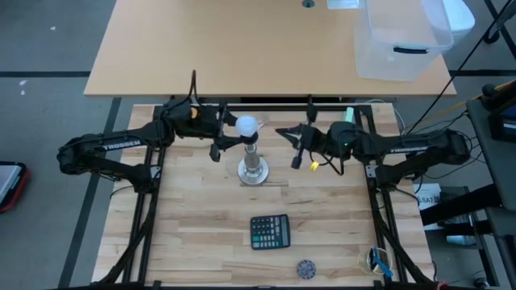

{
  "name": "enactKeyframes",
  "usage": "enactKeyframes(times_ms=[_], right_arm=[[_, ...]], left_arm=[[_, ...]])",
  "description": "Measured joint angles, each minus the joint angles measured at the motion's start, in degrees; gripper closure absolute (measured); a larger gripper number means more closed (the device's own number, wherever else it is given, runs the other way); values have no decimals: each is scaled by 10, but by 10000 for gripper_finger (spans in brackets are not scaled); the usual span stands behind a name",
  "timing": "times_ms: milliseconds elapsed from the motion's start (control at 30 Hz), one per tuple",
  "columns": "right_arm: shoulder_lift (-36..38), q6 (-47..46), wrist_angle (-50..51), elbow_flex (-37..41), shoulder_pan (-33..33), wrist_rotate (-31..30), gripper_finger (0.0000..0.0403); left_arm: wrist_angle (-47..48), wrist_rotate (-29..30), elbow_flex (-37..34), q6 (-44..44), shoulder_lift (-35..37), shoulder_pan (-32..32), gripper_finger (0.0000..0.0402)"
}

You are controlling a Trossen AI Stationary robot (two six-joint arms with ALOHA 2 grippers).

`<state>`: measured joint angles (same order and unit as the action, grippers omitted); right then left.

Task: Screw lightbulb
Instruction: Insert the light bulb into the lamp

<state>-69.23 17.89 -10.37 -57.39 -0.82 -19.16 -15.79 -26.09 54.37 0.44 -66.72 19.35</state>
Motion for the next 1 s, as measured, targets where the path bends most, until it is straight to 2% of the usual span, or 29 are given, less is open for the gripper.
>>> enactKeyframes(times_ms=[167, 333, 567, 867, 1000], right_arm=[[-16, 0, -40, 0, 0, 0, 396], [-35, -1, -75, 0, -6, 0, 377], [-61, 12, -149, -1, -12, 0, 398], [-96, 9, -218, -1, -23, 0, 402], [-104, 22, -250, -1, -23, 0, 402]], left_arm=[[0, 15, 0, -2, 0, 0, 135], [2, 30, 0, -1, 2, 0, 125], [12, 41, 0, 10, 33, 0, 124], [84, 56, 0, 51, 98, -10, 125], [92, 97, 0, 77, 110, -33, 160]])
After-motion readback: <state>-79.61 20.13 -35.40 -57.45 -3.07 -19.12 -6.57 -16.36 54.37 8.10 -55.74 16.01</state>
